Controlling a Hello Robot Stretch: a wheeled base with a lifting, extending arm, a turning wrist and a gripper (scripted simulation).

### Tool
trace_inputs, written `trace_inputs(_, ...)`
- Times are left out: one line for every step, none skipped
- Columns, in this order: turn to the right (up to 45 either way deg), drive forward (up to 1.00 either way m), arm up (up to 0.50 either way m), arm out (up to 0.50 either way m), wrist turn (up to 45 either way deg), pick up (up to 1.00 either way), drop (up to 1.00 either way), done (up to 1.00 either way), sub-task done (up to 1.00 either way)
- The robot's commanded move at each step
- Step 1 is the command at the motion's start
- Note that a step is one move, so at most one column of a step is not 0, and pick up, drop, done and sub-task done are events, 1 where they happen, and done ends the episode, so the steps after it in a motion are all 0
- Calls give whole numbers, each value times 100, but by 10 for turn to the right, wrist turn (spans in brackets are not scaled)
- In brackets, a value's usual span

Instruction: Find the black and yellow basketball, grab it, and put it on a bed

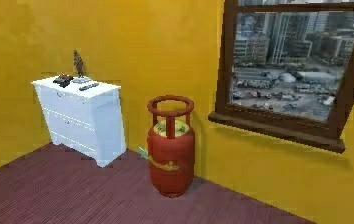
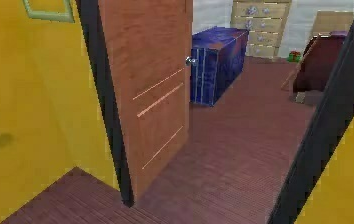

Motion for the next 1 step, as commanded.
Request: trace_inputs(300,0,0,0,0,0,0,0,0)
